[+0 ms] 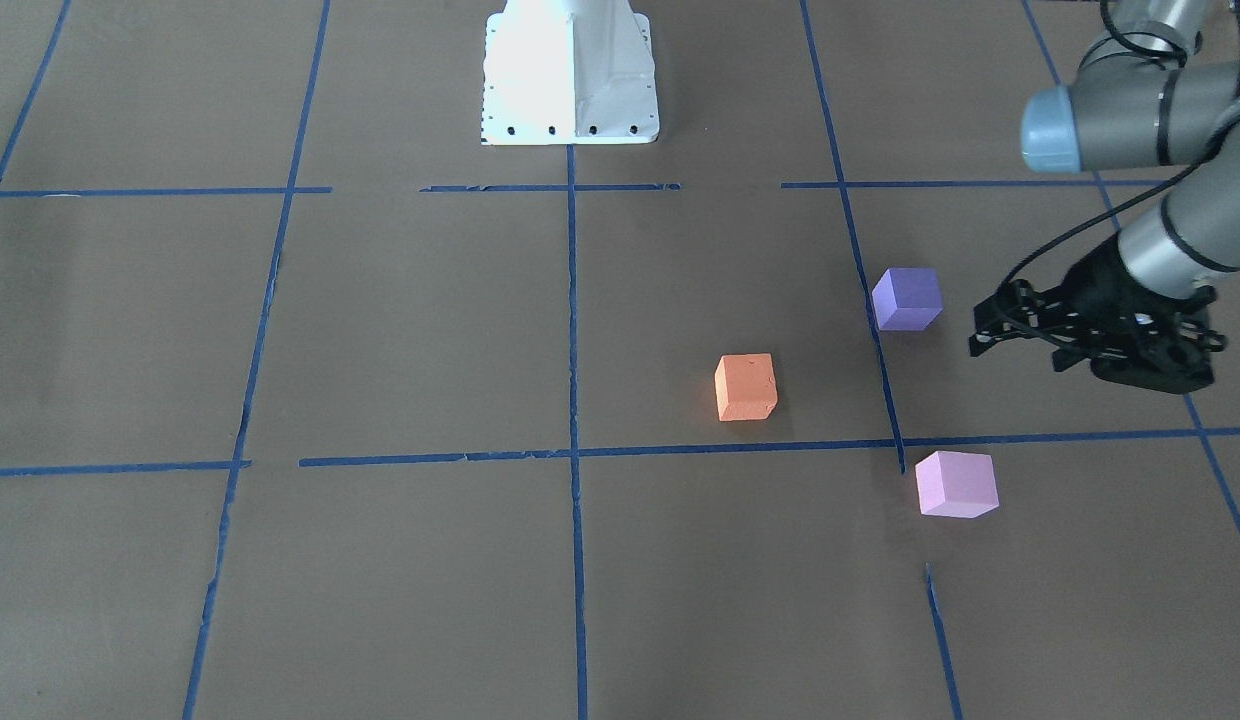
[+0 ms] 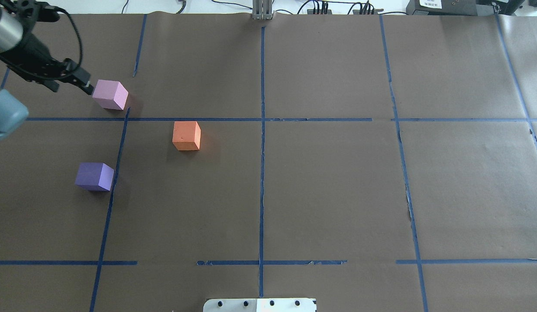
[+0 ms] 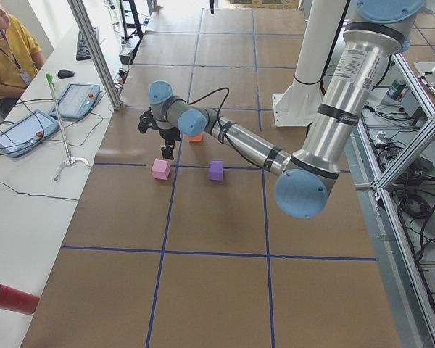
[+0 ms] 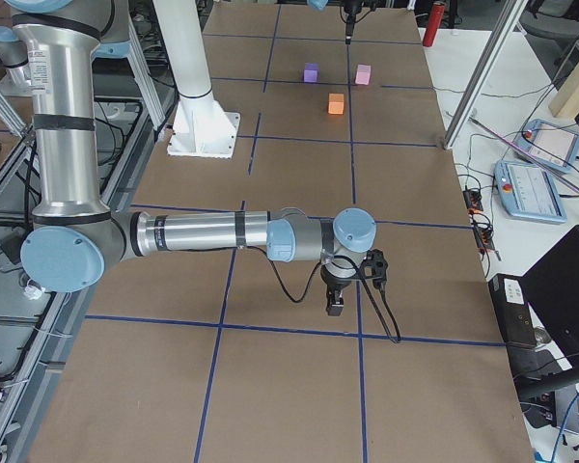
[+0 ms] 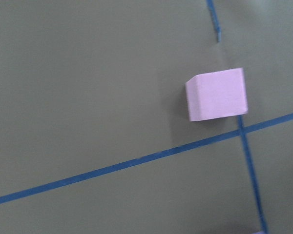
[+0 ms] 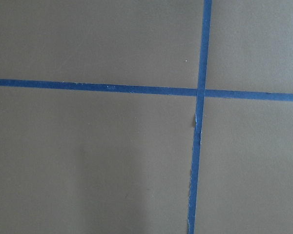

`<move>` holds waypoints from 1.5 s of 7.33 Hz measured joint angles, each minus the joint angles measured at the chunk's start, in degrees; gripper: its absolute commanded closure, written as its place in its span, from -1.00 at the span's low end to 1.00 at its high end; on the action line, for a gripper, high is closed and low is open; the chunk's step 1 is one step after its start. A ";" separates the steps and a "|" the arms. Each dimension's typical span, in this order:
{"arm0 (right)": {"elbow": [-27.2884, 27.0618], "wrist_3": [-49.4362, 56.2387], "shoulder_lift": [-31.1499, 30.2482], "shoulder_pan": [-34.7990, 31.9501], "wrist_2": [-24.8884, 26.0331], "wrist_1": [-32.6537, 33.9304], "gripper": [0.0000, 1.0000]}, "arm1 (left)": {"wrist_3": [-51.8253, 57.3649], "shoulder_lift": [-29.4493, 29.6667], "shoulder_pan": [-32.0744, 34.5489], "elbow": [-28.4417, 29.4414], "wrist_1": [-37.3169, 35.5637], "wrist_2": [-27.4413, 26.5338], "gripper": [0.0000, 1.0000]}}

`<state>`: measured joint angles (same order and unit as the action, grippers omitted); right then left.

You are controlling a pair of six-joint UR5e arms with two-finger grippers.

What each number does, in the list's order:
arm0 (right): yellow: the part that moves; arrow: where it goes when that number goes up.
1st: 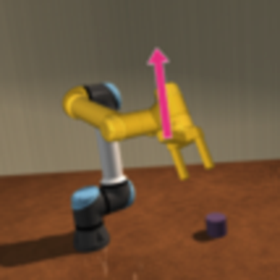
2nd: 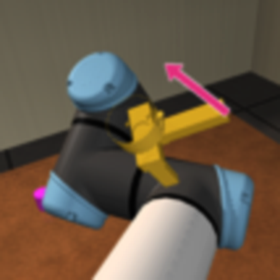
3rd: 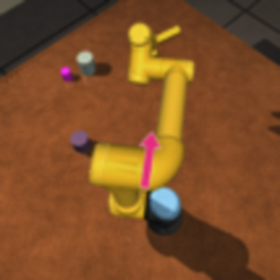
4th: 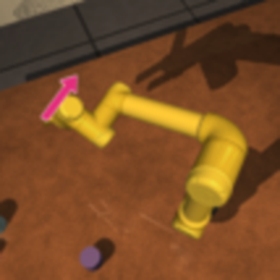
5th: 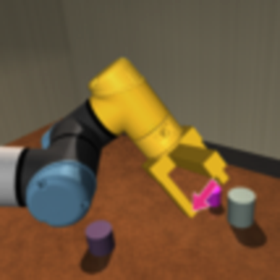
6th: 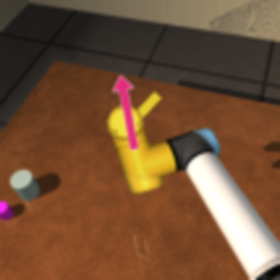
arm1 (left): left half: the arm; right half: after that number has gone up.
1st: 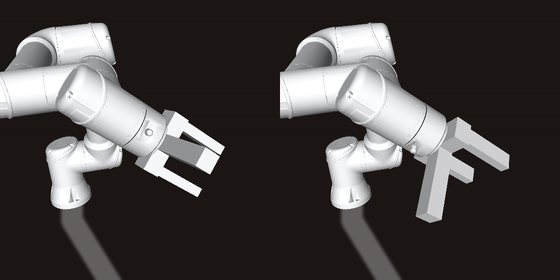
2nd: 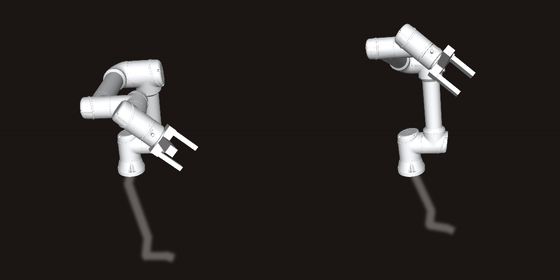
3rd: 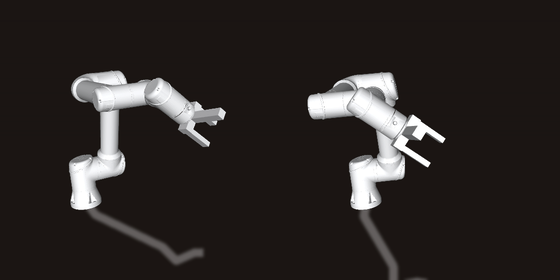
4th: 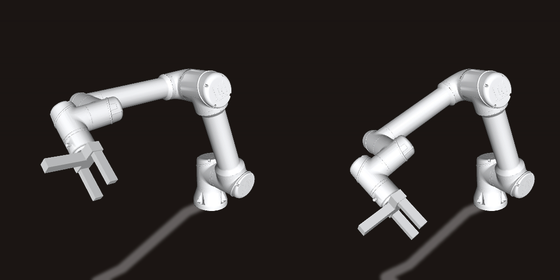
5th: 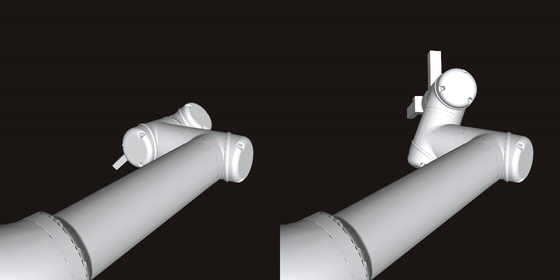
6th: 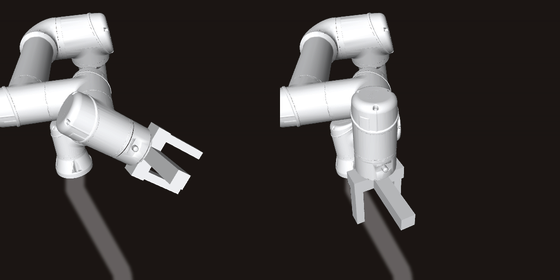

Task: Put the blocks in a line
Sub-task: 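Move the left gripper over the orange cube and lower onto it, then close the left gripper on the orange cube and lift it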

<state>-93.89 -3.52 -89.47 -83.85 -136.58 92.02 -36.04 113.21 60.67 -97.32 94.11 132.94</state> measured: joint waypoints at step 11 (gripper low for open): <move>-0.02 0.00 0.00 0.00 0.00 0.00 -1.00 | -31.79 11.31 -22.83 15.35 15.67 -23.42 0.74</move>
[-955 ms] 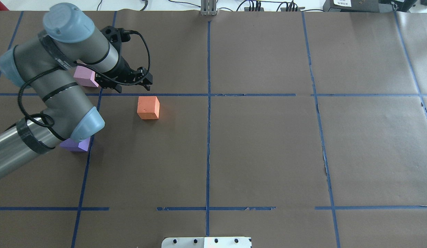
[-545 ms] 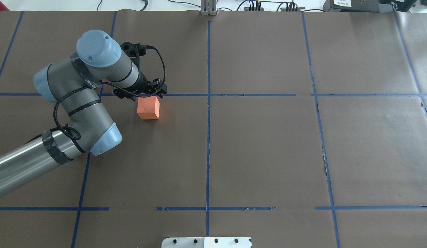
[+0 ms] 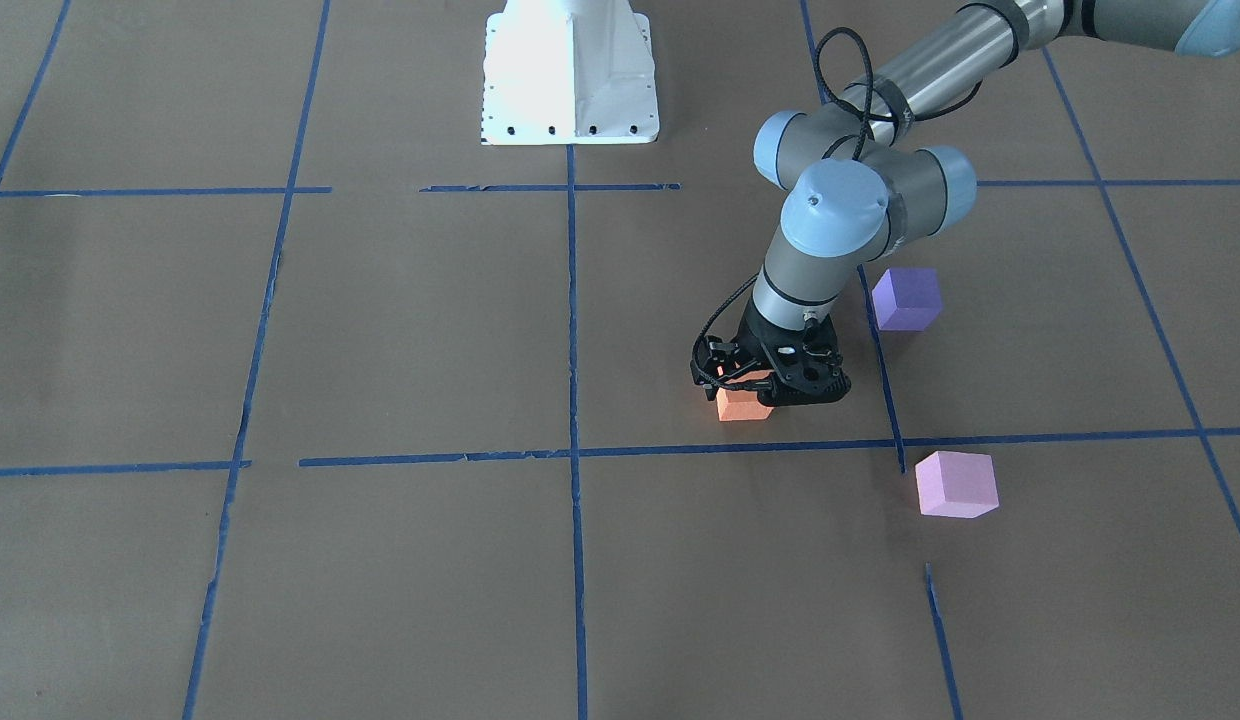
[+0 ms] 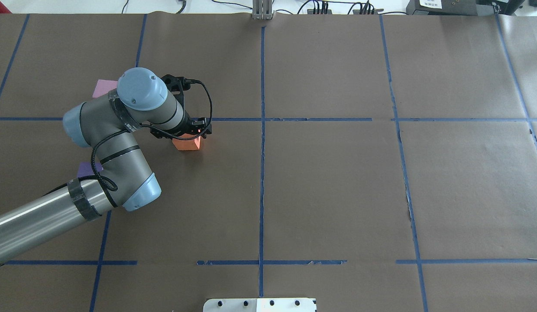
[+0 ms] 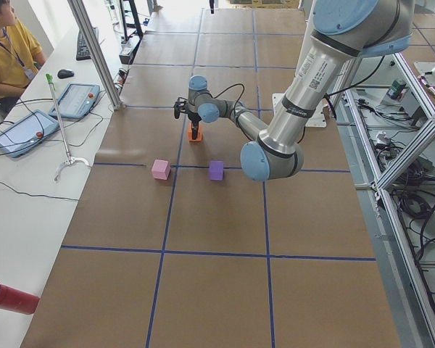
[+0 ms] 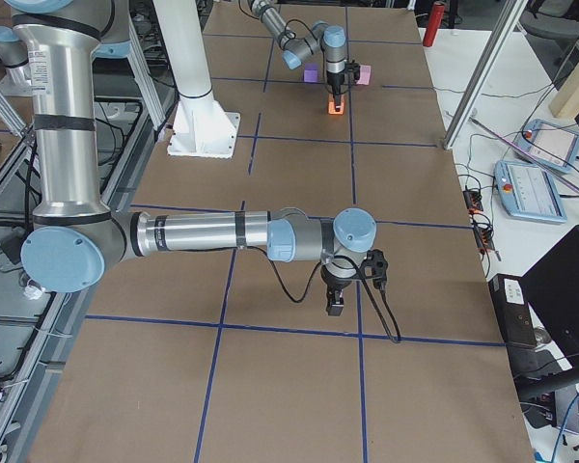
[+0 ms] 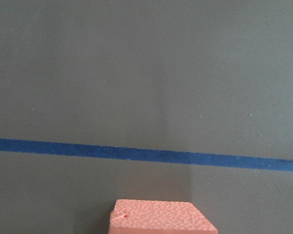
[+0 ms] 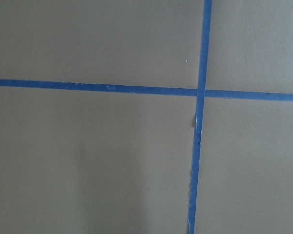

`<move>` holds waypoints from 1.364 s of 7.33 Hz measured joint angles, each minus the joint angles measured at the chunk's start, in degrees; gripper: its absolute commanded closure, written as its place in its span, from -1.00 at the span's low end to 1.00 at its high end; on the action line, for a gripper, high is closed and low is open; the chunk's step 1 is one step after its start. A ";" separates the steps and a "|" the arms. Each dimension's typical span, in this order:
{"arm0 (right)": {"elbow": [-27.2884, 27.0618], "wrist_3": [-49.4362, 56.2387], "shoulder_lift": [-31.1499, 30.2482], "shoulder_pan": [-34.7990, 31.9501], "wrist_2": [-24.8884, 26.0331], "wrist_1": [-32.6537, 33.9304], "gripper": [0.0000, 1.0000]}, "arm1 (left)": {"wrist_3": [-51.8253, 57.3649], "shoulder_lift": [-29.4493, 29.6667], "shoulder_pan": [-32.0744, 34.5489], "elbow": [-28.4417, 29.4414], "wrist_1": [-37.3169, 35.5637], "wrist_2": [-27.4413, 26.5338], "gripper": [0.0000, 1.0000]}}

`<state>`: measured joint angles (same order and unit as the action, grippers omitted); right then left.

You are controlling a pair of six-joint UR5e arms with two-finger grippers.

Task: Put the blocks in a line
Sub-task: 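Close the left gripper on the orange cube and lift it, then carry the orange cube toward the pink and purple cubes and lower it between them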

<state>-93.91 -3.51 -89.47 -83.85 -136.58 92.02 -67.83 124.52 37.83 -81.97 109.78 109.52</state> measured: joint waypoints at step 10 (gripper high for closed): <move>0.02 0.00 0.00 0.00 0.00 0.00 -1.00 | 19.64 -16.88 13.41 -6.26 -2.42 8.16 0.55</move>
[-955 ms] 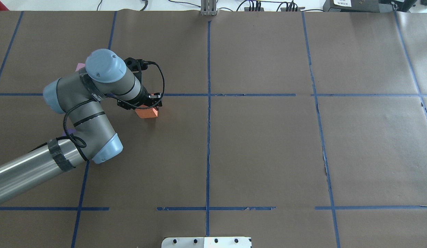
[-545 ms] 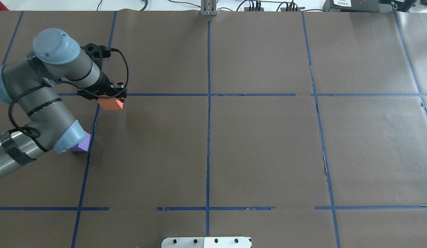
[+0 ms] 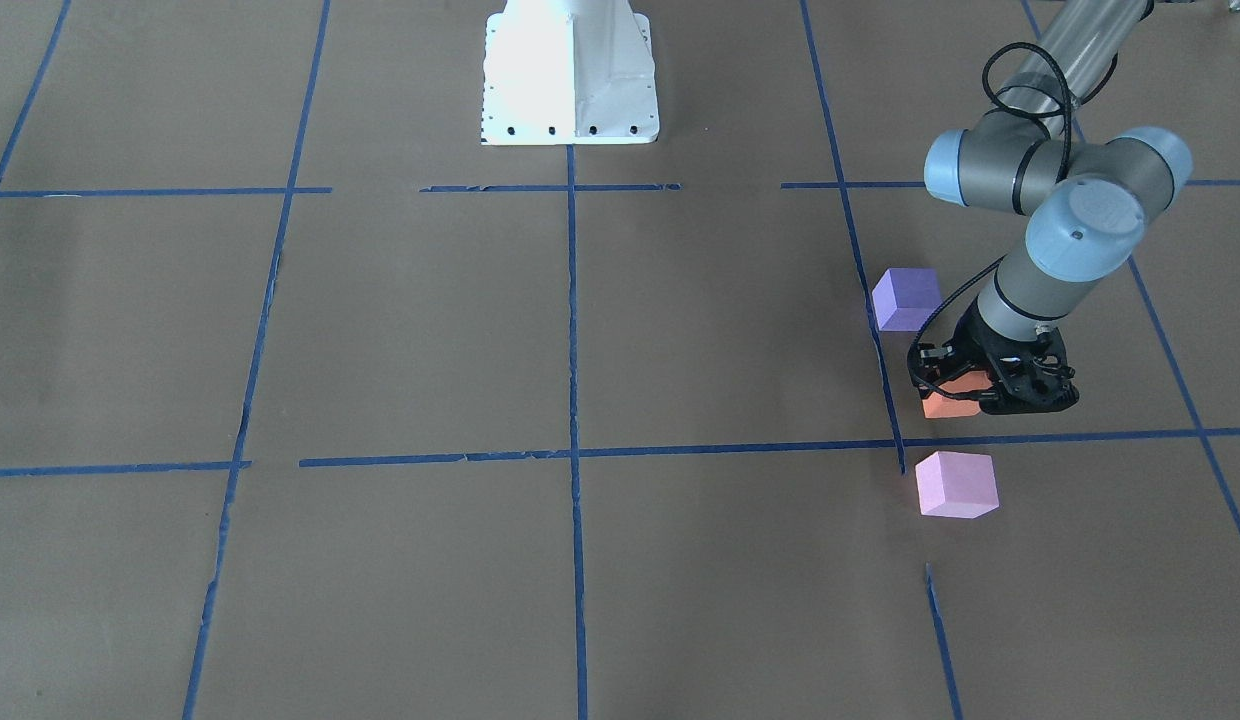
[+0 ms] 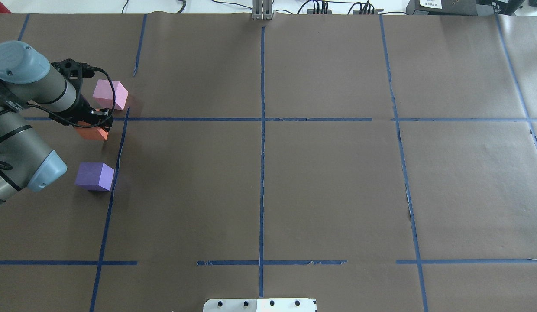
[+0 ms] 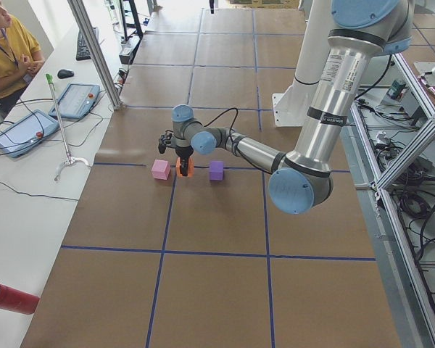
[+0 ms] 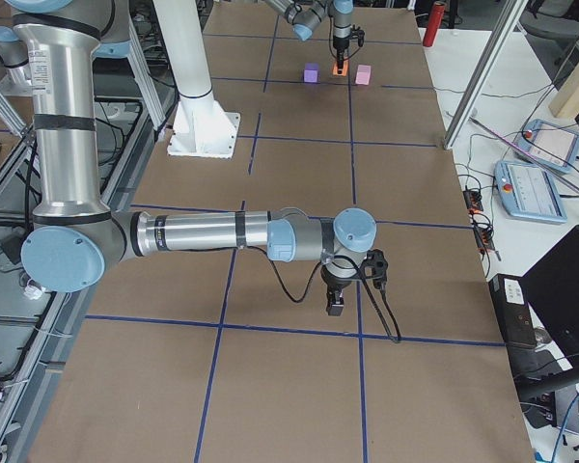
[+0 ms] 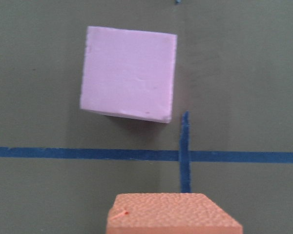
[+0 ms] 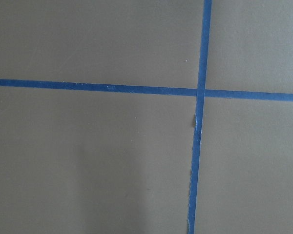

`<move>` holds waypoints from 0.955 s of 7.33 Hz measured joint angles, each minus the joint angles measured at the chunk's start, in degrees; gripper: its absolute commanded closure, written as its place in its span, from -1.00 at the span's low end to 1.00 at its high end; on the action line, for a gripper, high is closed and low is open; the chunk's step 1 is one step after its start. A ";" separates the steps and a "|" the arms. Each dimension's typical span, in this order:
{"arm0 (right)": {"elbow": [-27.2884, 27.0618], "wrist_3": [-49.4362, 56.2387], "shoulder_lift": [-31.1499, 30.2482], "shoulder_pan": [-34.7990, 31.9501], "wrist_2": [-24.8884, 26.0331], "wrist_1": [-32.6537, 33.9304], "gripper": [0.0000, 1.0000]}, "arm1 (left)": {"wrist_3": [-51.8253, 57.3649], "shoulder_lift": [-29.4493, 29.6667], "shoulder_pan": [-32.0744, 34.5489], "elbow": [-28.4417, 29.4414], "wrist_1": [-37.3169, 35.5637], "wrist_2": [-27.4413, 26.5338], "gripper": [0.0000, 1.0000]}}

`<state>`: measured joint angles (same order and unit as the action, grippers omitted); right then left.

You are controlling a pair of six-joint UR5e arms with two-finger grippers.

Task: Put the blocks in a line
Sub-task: 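Carry the orange cube toward the pink and purple cubes and lower it between them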

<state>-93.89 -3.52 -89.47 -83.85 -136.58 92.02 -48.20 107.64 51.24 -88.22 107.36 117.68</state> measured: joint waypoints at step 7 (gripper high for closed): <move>0.01 0.00 0.00 0.00 0.00 0.00 -1.00 | 0.30 -0.27 -0.27 2.55 5.62 5.04 -0.99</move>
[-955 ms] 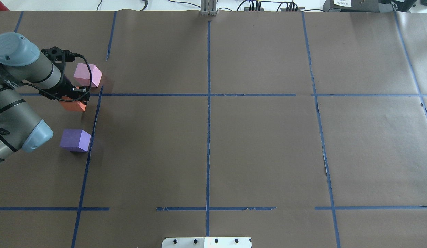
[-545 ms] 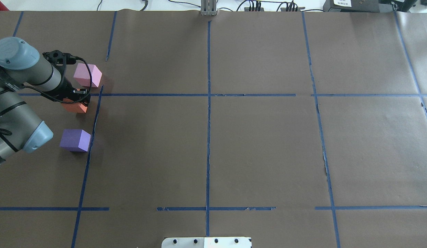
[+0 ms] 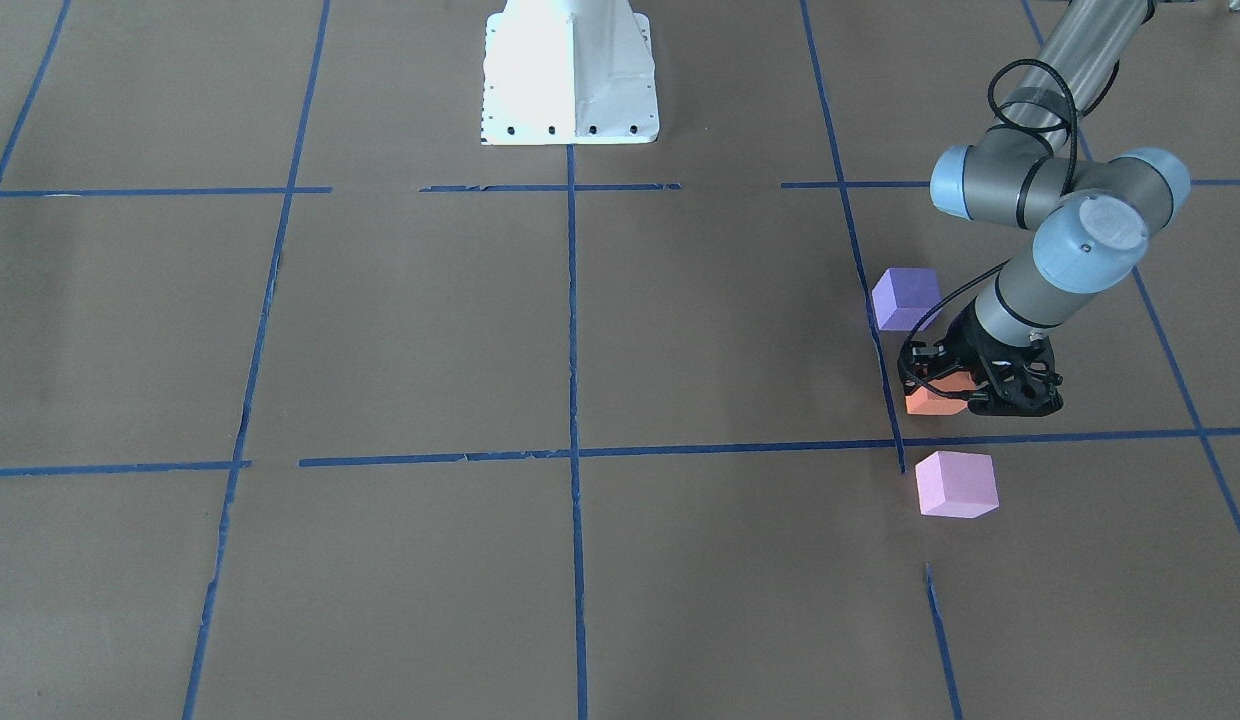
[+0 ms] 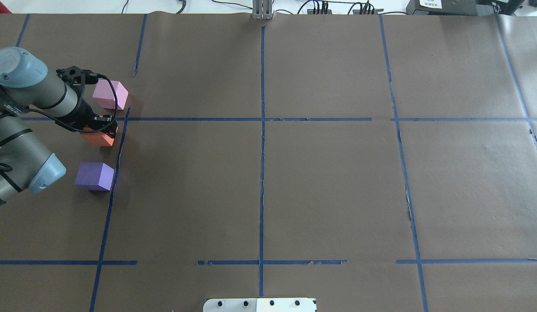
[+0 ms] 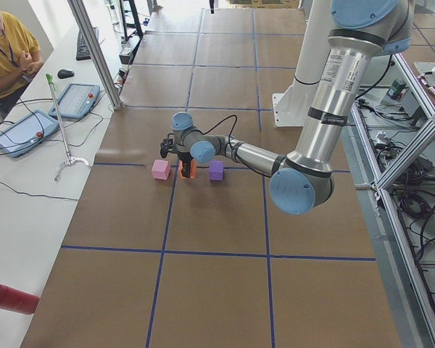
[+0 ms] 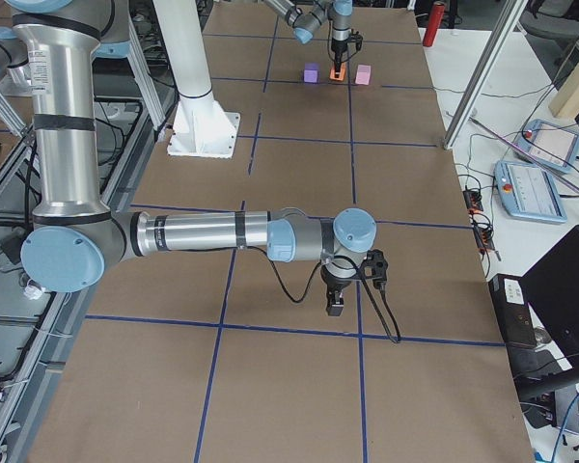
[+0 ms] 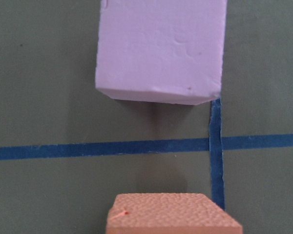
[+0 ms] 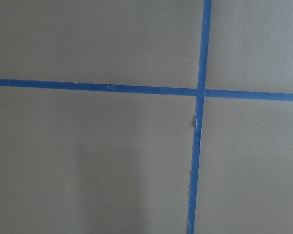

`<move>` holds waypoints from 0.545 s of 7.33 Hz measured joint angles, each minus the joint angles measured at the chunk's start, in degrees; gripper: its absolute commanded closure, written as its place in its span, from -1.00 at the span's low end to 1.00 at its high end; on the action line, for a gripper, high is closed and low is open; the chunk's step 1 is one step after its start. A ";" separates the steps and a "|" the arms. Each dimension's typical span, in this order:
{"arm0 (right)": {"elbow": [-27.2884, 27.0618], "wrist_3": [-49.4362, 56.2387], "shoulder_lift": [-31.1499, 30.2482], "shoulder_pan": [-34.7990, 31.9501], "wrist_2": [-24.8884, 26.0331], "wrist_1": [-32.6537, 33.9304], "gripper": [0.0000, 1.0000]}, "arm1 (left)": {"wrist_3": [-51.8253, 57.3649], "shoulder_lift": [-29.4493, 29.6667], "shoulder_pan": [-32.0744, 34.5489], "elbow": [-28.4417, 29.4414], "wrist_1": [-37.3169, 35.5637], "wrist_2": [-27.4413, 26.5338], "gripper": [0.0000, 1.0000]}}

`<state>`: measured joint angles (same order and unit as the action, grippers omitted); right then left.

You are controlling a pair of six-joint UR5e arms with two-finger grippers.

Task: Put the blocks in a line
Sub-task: 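Carry the orange cube toward the pink and purple cubes and lower it between them, then open the left gripper and withdraw it away from the cubes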

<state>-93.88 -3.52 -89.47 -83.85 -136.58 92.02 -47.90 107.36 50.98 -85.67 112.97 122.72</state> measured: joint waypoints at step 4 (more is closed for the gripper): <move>0.00 0.00 0.00 0.00 0.00 0.00 -1.00 | -0.29 -0.87 1.71 -2.46 0.29 1.93 -1.00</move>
<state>-93.88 -3.52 -89.47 -83.85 -136.58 92.02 -48.18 106.49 52.69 -88.13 113.27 124.65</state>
